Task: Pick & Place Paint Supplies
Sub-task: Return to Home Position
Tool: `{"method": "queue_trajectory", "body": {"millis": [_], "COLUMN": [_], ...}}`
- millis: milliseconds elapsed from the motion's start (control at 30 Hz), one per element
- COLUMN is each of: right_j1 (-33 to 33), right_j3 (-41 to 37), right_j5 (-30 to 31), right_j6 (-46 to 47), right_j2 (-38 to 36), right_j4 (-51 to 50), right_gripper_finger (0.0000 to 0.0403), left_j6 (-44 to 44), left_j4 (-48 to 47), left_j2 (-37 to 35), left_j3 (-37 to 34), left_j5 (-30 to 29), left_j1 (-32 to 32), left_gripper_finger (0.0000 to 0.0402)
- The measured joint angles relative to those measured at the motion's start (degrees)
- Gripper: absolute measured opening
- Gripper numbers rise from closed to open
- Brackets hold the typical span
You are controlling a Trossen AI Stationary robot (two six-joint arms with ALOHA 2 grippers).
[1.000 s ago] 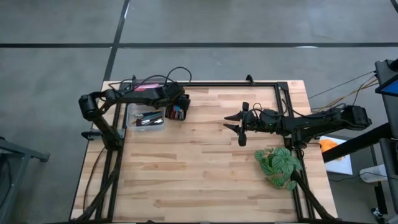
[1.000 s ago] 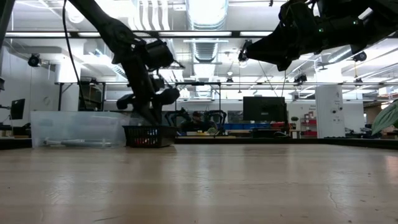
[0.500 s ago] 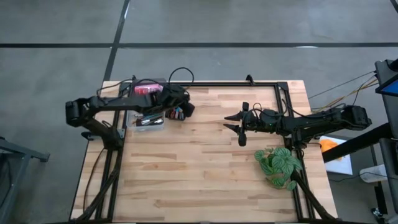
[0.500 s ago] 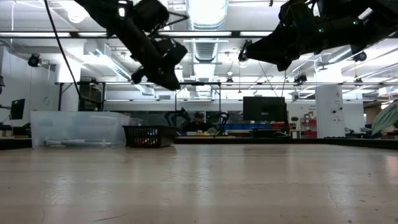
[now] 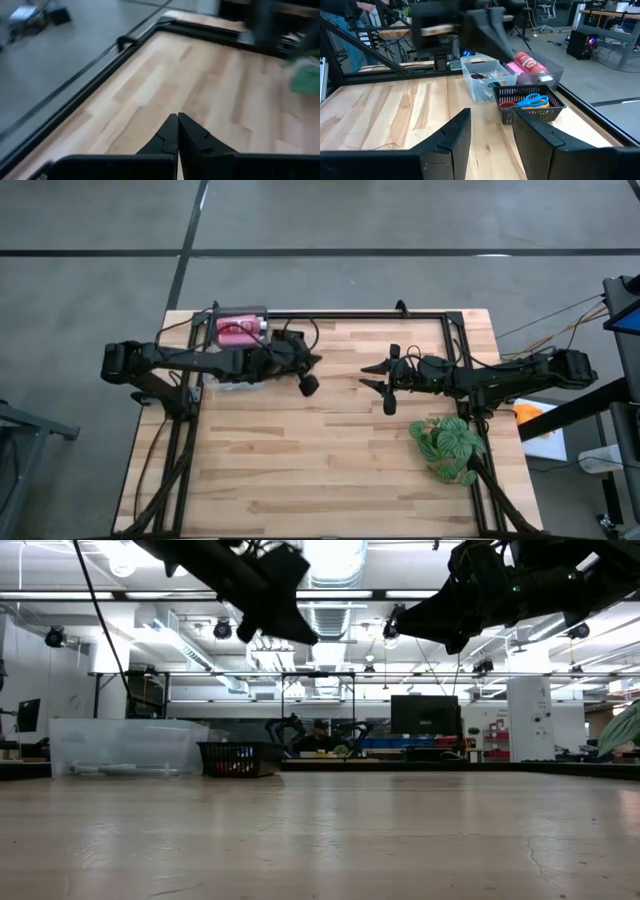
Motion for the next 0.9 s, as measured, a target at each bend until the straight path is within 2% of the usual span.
{"method": "queue_trajectory", "body": {"millis": [167, 300, 567, 733, 900], "right_j1": [0.0, 0.0, 0.0, 0.0, 0.0], "right_j3": [0.0, 0.0, 0.0, 0.0, 0.0], "right_j5": [0.0, 0.0, 0.0, 0.0, 0.0], "right_j6": [0.0, 0.0, 0.2, 0.2, 0.2], "right_j2": [0.0, 0.0, 0.0, 0.0, 0.0], "right_j4": [0.0, 0.0, 0.0, 0.0, 0.0], "right_gripper_finger": [0.0141, 0.0141, 0.0141, 0.0141, 0.0141], "left_j6": [3.3, 5.0, 9.1, 9.0, 12.9], "left_j4": [0.7, 3.6, 17.0, 17.6, 18.0], "left_j2": [-2.2, -6.7, -21.0, -33.1, -46.5], "left_j3": [-0.2, -4.3, -22.3, -32.4, -40.8], "left_j5": [0.0, -0.5, -0.8, -0.4, 5.9], "left_j1": [-4.1, -6.9, -11.2, -12.7, -14.1], "left_gripper_finger": [0.0001, 0.0, 0.0, 0.0, 0.0]}}
